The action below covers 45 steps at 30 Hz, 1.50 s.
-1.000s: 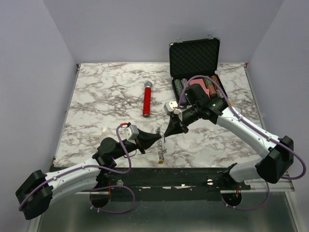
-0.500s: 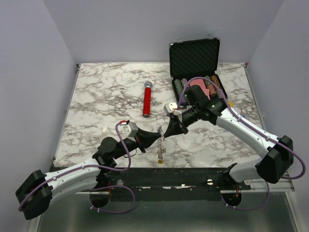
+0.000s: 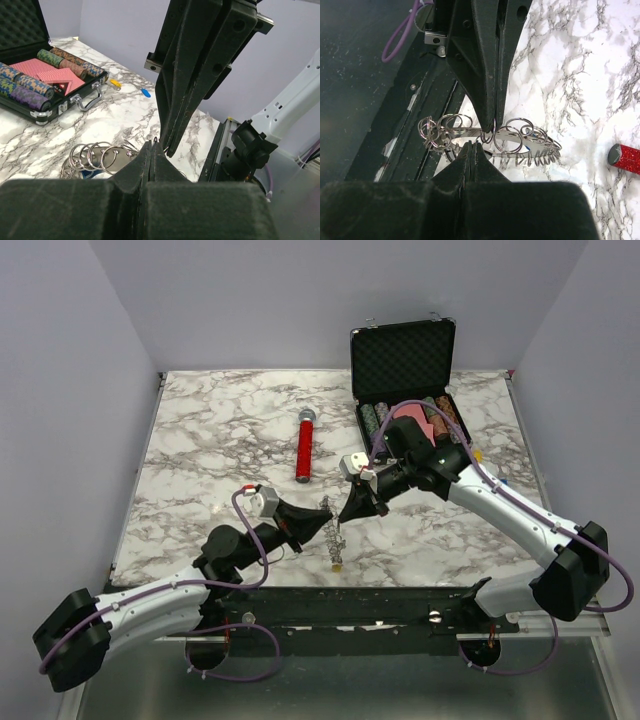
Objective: Put the keys on the keyring
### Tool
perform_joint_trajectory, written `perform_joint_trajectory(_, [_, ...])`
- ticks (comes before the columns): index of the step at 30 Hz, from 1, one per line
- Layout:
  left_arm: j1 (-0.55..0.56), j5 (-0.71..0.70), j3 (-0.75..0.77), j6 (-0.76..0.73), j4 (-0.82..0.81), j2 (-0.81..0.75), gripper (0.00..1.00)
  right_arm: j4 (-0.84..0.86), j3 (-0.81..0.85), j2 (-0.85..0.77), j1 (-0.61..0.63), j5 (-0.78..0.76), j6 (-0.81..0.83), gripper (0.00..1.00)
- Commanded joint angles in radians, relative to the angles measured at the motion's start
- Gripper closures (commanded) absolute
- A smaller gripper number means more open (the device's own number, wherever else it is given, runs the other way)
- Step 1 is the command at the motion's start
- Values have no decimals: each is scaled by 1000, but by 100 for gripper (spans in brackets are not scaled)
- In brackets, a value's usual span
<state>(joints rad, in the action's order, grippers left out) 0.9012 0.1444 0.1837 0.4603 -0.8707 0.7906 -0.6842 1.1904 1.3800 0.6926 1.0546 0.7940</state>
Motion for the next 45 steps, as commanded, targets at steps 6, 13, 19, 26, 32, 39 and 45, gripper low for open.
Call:
perform_joint_trajectory(6, [11,-98,-18,46,-234,38,100,-34,-31,-19,10,33,-21,93])
perform_joint_trajectory(13, [11,-80,-56,9,-274,35,100,-90,-5,-45,-22,103,-4,73])
perform_joint_trajectory(19, [11,-25,-90,-11,-329,36,100,-153,35,-78,-132,220,7,62])
perform_joint_trajectory(26, [11,98,-84,-61,-441,96,100,76,-23,-79,-173,254,-270,58])
perform_joint_trajectory(32, [11,86,-36,-71,-476,160,100,133,-26,-58,-151,239,-357,56])
perform_joint_trajectory(39, [18,47,-10,-69,-574,243,100,198,-55,-39,-133,200,-423,53])
perform_joint_trajectory(45, [28,17,-6,-68,-637,285,100,230,-74,-30,-125,162,-452,53])
